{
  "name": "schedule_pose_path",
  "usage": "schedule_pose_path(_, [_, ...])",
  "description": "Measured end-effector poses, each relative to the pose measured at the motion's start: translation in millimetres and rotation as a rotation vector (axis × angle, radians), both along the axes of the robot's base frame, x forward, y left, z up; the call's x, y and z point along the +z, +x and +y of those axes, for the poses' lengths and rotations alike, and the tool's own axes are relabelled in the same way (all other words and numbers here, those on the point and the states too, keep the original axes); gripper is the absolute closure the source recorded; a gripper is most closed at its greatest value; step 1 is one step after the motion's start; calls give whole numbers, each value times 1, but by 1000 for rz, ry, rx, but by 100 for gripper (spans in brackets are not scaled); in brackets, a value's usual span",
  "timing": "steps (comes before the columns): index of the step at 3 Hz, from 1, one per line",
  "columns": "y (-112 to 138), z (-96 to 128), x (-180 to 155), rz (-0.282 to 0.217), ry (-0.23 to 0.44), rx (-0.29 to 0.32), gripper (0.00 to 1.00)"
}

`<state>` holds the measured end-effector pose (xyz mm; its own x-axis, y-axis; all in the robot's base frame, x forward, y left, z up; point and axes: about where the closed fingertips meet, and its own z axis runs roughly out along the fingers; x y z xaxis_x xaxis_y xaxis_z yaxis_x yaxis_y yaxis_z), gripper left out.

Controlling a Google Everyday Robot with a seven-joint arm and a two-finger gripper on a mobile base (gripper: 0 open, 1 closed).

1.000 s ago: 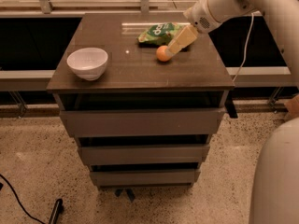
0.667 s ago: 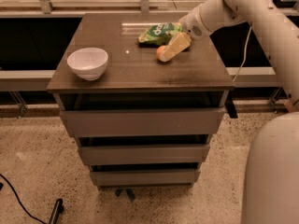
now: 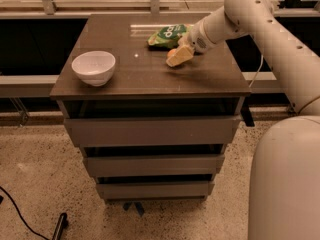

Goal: Pick orange from middle drawer and place on counter

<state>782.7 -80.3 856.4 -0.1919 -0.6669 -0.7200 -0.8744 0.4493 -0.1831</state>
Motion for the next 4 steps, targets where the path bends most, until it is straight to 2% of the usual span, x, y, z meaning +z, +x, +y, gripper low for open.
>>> schedule_pose_path(1, [6, -1, -15, 14, 1, -13, 40])
schedule_pose_path(2, [7, -2, -17, 16, 22, -14, 55])
schedule_pose_path(3, [1, 1, 6, -12, 55, 21, 78])
schedule_pose_path(4, [-20, 4, 60, -93, 113, 110, 99])
